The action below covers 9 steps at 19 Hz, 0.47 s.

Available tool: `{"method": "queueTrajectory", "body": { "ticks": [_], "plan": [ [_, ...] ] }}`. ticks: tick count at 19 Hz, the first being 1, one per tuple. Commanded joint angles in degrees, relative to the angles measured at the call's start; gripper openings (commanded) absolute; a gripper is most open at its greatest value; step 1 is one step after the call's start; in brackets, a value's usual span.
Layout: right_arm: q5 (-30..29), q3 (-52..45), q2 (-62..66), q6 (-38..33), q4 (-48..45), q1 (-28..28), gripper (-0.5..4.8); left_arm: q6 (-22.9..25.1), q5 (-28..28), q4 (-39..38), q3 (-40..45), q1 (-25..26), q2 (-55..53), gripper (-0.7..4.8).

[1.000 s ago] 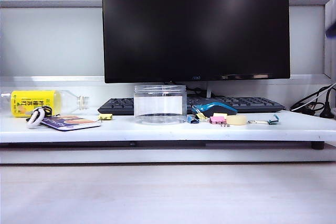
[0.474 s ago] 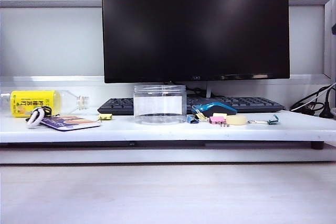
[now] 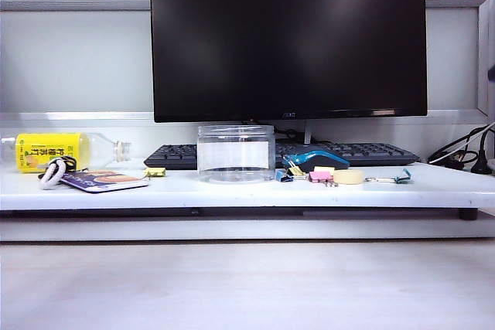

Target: Take the clips out of the round transparent plastic box and place them on the table.

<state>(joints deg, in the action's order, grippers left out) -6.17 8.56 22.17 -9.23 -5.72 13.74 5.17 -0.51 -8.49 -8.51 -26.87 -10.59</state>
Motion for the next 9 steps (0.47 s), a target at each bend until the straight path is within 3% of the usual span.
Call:
{"method": "queueTrajectory", "body": {
  "ticks": [1,4,9],
  "plan": [
    [0.39,-2.03,-0.07,-1.27,-3.82,0.11,-0.01,0.15,0.35,1.92,1.42,-0.02,-0.09,0.17],
    [4.48,-6.73,-0.07,-1.22,-6.93,0.20,-0.01,-1.33,0.33,2.51,3.69,-0.02,-0.09,0.17],
    [6.47,-7.89,-0.02,1.11,-6.51,0.31,-0.01,-1.29,0.33,3.61,5.49,-0.02,-0.09,0.17]
  ]
}}
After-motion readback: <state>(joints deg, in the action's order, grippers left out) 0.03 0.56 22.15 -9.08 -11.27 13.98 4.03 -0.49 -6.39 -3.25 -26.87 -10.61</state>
